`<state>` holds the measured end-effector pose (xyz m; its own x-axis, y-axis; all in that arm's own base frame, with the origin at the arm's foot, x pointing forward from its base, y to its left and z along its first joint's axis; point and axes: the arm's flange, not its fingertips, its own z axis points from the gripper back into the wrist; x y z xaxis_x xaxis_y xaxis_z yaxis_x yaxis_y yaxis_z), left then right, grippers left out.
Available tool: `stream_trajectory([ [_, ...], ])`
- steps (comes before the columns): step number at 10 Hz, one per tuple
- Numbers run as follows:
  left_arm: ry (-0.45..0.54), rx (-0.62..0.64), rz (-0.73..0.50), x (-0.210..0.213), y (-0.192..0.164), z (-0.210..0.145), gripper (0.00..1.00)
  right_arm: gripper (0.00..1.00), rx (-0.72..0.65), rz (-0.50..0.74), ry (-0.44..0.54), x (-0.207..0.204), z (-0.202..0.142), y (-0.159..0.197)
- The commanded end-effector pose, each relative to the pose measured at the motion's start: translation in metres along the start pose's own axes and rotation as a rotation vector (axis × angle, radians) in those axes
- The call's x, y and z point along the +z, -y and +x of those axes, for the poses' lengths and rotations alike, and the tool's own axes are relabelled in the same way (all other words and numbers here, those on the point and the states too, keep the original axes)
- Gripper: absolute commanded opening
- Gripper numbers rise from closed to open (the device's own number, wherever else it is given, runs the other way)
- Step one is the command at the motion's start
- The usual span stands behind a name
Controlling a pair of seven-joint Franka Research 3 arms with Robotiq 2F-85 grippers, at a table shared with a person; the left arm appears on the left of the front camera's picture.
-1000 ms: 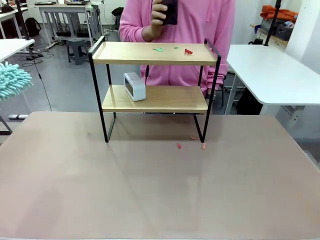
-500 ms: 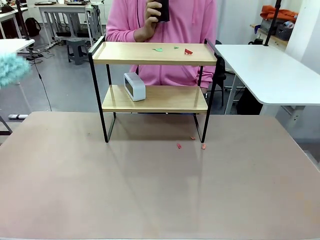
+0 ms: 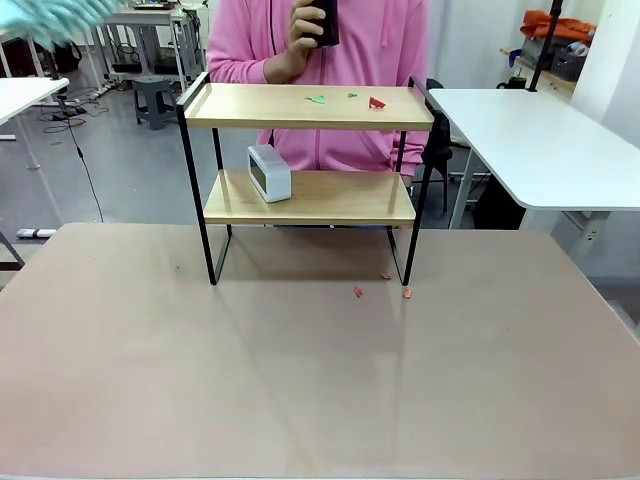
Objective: Clean the shelf.
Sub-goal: Clean the remaining tier of the Shelf with the Duster once objects are removed.
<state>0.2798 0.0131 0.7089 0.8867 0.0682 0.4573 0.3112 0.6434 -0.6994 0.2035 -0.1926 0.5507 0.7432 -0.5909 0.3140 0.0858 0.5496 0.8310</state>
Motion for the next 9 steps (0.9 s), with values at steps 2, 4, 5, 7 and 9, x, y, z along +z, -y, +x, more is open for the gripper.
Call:
stream_trajectory([
  [2, 0.077, 0.012, 0.004, 0.029, -0.012, -0.003, 0.12, 1.00, 0.020, 0.031, 0.009, -0.001, 0.001, -0.001],
  [4, 0.077, 0.012, 0.004, 0.029, -0.012, -0.003, 0.12, 1.00, 0.020, 0.031, 0.009, -0.001, 0.001, -0.001],
  [5, 0.044, 0.016, -0.005, 0.020, -0.012, 0.000, 0.12, 1.00, 0.020, 0.031, 0.009, -0.001, 0.001, -0.001],
  [7, 0.052, 0.038, 0.080, -0.016, -0.005, 0.016, 0.12, 1.00, 0.020, 0.031, 0.009, -0.001, 0.001, -0.001],
  [9, 0.060, 0.057, 0.102, -0.040, 0.016, 0.029, 0.12, 1.00, 0.020, 0.031, 0.009, -0.001, 0.001, -0.001],
])
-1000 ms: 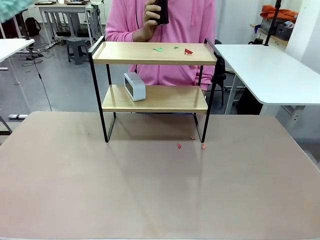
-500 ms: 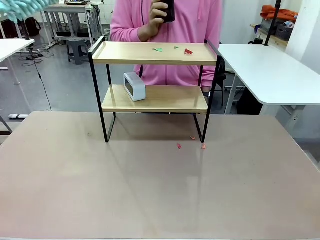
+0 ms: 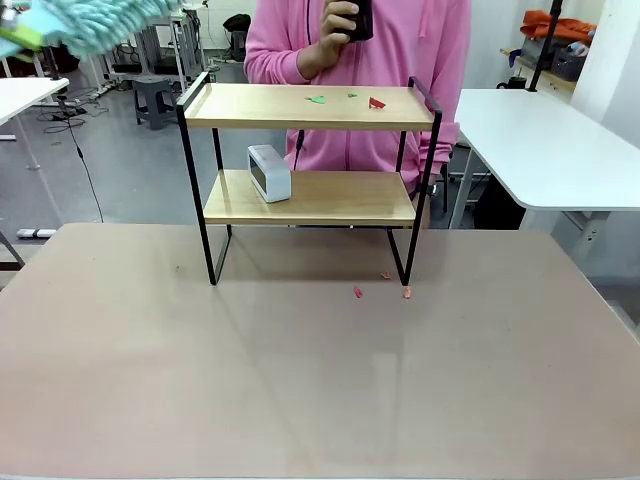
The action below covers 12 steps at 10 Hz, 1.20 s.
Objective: Clean the shelf.
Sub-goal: Clean the remaining tier of the Shelf with the Duster once objects are removed.
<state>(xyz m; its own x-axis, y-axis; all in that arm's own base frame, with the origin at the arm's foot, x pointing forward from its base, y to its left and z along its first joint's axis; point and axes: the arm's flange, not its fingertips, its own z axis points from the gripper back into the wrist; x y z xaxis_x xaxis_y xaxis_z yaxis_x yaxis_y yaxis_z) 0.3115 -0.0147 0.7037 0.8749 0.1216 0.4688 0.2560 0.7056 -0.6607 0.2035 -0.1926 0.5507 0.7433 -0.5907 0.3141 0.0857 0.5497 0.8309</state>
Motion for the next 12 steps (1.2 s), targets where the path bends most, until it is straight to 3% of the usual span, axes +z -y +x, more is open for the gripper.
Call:
stream_trajectory([
  [1, -0.030, 0.024, 0.019, -0.019, 0.023, 0.006, 0.12, 1.00, 0.020, 0.031, 0.009, -0.001, 0.001, -0.001],
  [2, -0.044, 0.011, 0.033, -0.037, 0.032, 0.008, 0.12, 1.00, 0.020, 0.031, 0.009, -0.001, 0.001, -0.001],
  [3, -0.102, -0.007, 0.043, -0.054, 0.041, 0.008, 0.00, 1.00, 0.020, 0.031, 0.009, -0.001, 0.001, -0.001],
  [5, -0.141, -0.042, 0.043, -0.083, 0.064, 0.010, 0.00, 1.00, 0.020, 0.031, 0.009, -0.001, 0.001, -0.001],
  [7, -0.118, -0.047, 0.094, -0.119, 0.080, 0.014, 0.00, 1.00, 0.020, 0.031, 0.009, -0.001, 0.001, -0.001],
  [9, -0.145, 0.006, 0.153, -0.161, 0.082, 0.021, 0.00, 1.00, 0.020, 0.031, 0.009, -0.001, 0.001, -0.001],
  [12, -0.097, 0.007, 0.199, -0.191, 0.085, 0.022, 0.00, 1.00, 0.020, 0.031, 0.009, -0.001, 0.001, -0.001],
])
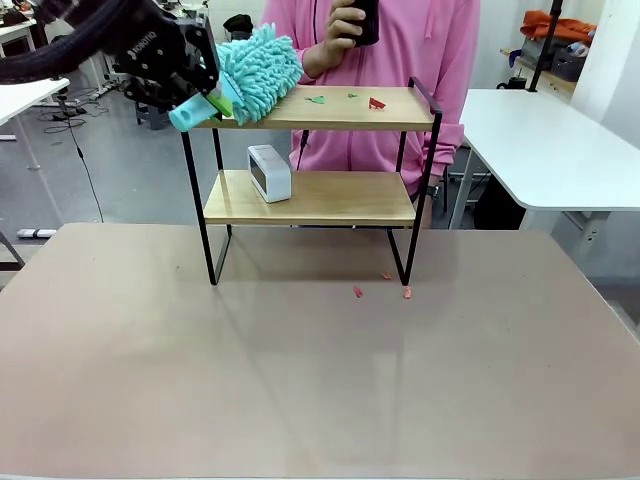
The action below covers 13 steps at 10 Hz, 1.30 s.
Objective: Clean the shelf.
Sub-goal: Clean the remaining tier of the Shelf with the Duster once objects are removed.
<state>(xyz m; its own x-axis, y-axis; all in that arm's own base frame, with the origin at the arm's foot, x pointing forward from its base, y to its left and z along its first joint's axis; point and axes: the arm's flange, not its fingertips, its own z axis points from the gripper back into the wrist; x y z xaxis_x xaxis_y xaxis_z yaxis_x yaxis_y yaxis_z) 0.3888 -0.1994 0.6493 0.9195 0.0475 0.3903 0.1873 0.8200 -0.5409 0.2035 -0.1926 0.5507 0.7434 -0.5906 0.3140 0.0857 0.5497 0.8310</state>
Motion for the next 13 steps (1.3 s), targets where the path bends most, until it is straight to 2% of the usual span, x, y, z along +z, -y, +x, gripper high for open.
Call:
stream_trajectory([
  [1, 0.000, -0.014, 0.012, -0.001, 0.014, 0.001, 0.00, 1.00, 0.020, 0.031, 0.009, -0.001, 0.001, -0.001],
  [7, -0.173, -0.157, -0.036, -0.018, 0.035, -0.016, 0.00, 1.00, 0.020, 0.031, 0.009, -0.001, 0.001, -0.001],
  [13, -0.205, -0.163, -0.039, -0.020, 0.048, -0.010, 0.00, 1.00, 0.020, 0.031, 0.009, -0.001, 0.001, -0.001],
])
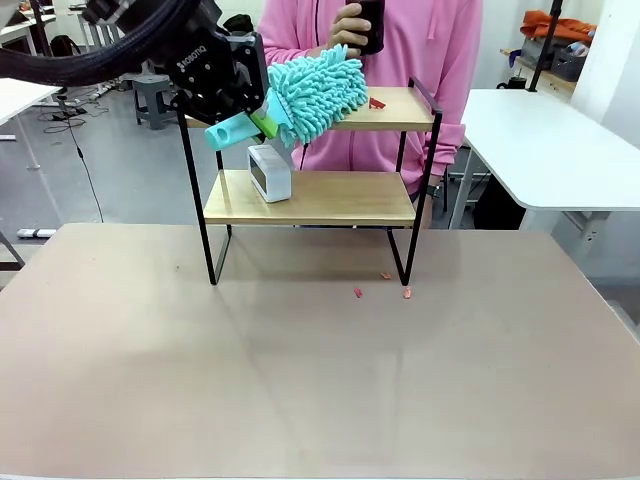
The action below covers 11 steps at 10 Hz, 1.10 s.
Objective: Clean the shelf.
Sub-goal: Clean the remaining tier of the Shelf with the Duster once objects are removed.
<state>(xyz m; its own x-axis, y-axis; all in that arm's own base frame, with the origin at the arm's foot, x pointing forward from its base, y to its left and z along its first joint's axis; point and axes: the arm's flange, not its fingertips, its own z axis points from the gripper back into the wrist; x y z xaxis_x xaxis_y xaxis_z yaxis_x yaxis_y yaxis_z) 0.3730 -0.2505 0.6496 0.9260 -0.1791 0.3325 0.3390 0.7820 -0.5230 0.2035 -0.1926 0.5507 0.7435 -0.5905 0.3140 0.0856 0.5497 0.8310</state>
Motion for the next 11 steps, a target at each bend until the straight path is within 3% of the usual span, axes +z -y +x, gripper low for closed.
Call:
stream_trajectory([
  [1, -0.064, -0.029, 0.003, 0.005, 0.006, 0.010, 0.00, 1.00, 0.020, 0.031, 0.009, -0.001, 0.001, -0.001],
  [6, -0.228, -0.208, -0.008, 0.030, -0.002, 0.020, 0.00, 1.00, 0.020, 0.031, 0.009, -0.001, 0.001, -0.001],
  [8, -0.387, -0.316, -0.103, 0.055, -0.019, 0.015, 0.00, 1.00, 0.020, 0.031, 0.009, -0.001, 0.001, -0.001],
  [10, -0.624, -0.448, -0.268, 0.083, -0.033, -0.002, 0.00, 1.00, 0.020, 0.031, 0.009, -0.001, 0.001, -0.001],
  [11, -0.633, -0.454, -0.317, 0.095, -0.040, -0.004, 0.00, 1.00, 0.020, 0.031, 0.009, -0.001, 0.001, -0.001],
])
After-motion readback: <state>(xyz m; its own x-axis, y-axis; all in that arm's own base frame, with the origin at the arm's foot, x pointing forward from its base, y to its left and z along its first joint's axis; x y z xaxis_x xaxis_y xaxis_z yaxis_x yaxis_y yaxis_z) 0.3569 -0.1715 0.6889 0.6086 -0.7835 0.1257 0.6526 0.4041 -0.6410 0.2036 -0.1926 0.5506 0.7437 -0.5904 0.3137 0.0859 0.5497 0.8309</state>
